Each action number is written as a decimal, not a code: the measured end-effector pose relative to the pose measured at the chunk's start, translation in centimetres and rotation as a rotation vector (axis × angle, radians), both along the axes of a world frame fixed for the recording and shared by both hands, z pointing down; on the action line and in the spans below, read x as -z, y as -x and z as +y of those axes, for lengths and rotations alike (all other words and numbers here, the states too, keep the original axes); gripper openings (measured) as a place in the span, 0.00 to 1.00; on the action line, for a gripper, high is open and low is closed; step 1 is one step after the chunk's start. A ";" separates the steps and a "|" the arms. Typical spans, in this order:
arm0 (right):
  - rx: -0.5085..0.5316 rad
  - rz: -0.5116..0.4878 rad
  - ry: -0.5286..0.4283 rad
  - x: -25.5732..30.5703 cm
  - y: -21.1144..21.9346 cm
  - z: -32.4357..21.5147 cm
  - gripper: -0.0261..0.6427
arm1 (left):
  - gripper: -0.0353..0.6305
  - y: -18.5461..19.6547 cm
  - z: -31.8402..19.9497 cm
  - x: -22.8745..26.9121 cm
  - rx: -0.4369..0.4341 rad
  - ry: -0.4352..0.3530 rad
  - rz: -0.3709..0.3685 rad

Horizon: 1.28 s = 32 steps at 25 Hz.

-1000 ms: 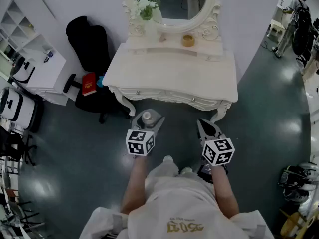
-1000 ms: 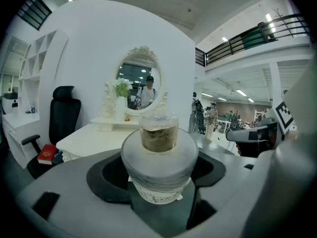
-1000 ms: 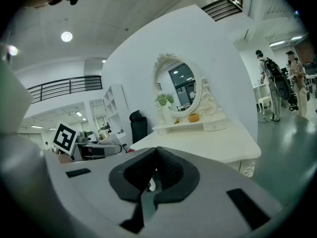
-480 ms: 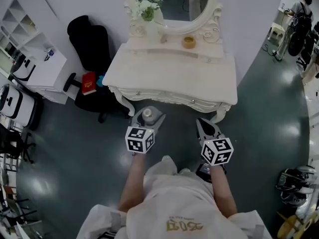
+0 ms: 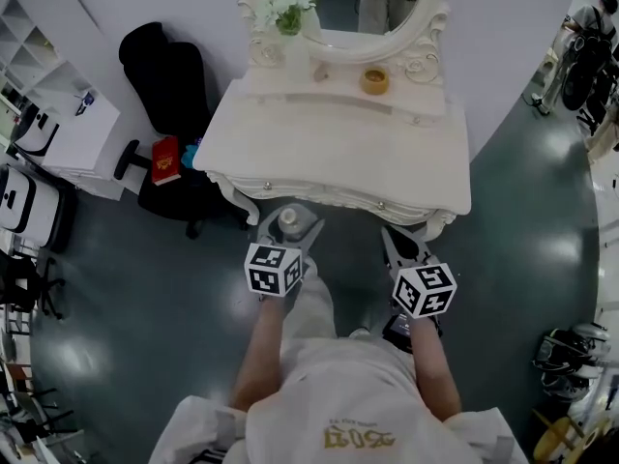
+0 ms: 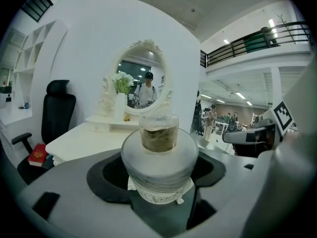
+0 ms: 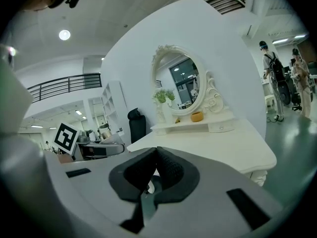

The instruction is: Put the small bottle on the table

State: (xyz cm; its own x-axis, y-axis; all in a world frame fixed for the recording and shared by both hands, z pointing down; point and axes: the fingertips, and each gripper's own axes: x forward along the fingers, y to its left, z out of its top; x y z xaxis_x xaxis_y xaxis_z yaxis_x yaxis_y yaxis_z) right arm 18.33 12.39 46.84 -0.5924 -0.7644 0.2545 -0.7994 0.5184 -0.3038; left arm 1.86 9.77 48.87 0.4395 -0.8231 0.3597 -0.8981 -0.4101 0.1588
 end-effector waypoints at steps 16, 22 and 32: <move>-0.029 0.084 0.064 -2.2 12.8 -20.3 0.06 | 0.57 11.8 -21.0 -2.7 -0.053 0.060 0.032; -0.050 0.037 0.072 -1.7 16.0 -24.7 0.06 | 0.57 15.3 -24.9 -3.2 -0.059 0.060 0.044; -0.117 0.025 0.067 -1.9 14.7 -27.7 0.06 | 0.57 15.1 -28.0 -4.0 -0.093 0.068 0.033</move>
State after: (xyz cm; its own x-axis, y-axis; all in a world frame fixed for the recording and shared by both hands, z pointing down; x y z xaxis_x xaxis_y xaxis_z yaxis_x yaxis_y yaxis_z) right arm 3.62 -15.32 48.77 -0.4932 -0.8087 0.3204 -0.8608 0.4007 -0.3138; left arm -13.29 -18.22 52.83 0.5252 -0.7525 0.3974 -0.8506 -0.4782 0.2185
